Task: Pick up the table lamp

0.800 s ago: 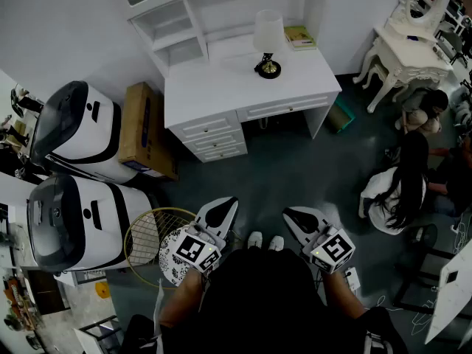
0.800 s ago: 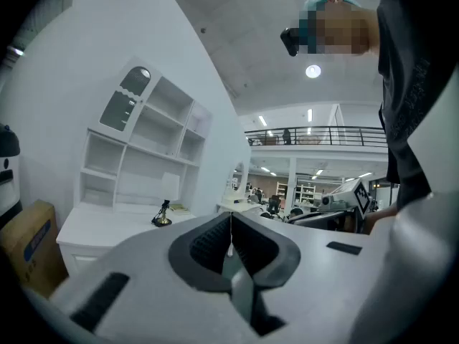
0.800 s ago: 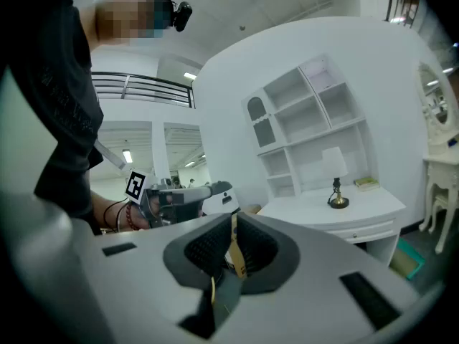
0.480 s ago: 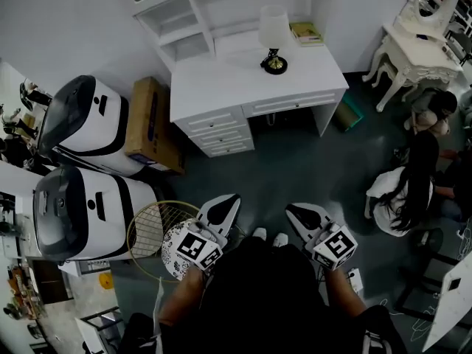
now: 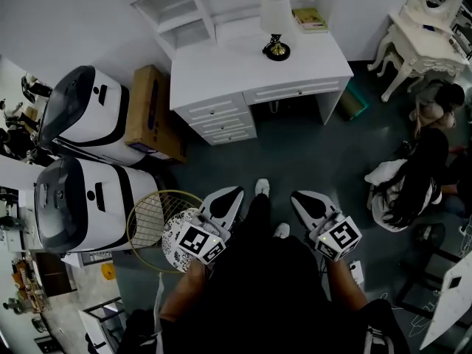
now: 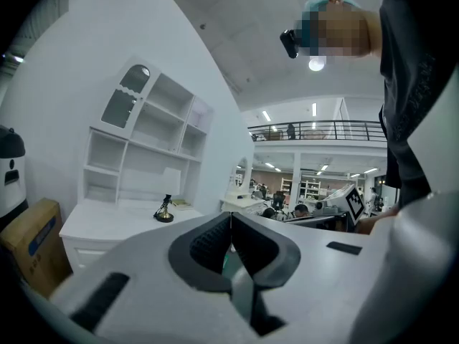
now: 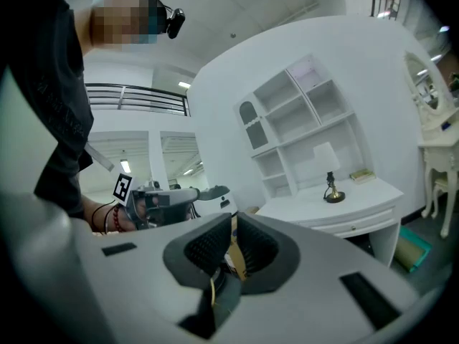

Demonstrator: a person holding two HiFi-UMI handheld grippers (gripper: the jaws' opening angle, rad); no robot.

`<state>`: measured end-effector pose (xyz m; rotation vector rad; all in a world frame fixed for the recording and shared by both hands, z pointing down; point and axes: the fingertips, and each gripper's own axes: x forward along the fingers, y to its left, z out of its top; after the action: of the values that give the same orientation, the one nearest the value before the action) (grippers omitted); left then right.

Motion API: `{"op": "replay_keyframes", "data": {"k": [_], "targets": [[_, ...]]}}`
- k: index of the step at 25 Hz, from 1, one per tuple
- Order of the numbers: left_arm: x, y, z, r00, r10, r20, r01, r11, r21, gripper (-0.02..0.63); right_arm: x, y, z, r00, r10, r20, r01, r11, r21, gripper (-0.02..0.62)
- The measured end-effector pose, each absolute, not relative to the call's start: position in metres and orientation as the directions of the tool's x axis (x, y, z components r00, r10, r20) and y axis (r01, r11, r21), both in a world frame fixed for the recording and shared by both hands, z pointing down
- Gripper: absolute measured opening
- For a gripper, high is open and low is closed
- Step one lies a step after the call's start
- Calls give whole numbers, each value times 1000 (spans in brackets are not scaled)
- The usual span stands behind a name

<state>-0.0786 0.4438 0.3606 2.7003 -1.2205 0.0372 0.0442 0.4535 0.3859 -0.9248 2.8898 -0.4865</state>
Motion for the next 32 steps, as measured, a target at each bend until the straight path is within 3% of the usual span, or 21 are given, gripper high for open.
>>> {"op": "replay_keyframes", "data": {"k": [6, 32], "targets": [[-82, 415, 365, 662, -746, 77, -746, -643, 174, 18, 51, 429, 397, -786, -611, 95, -603, 723, -337, 40], [-149, 222, 369, 712, -701, 42, -690, -686, 231, 18, -23, 253, 382, -751, -641, 159, -648, 671, -359, 40]]}}
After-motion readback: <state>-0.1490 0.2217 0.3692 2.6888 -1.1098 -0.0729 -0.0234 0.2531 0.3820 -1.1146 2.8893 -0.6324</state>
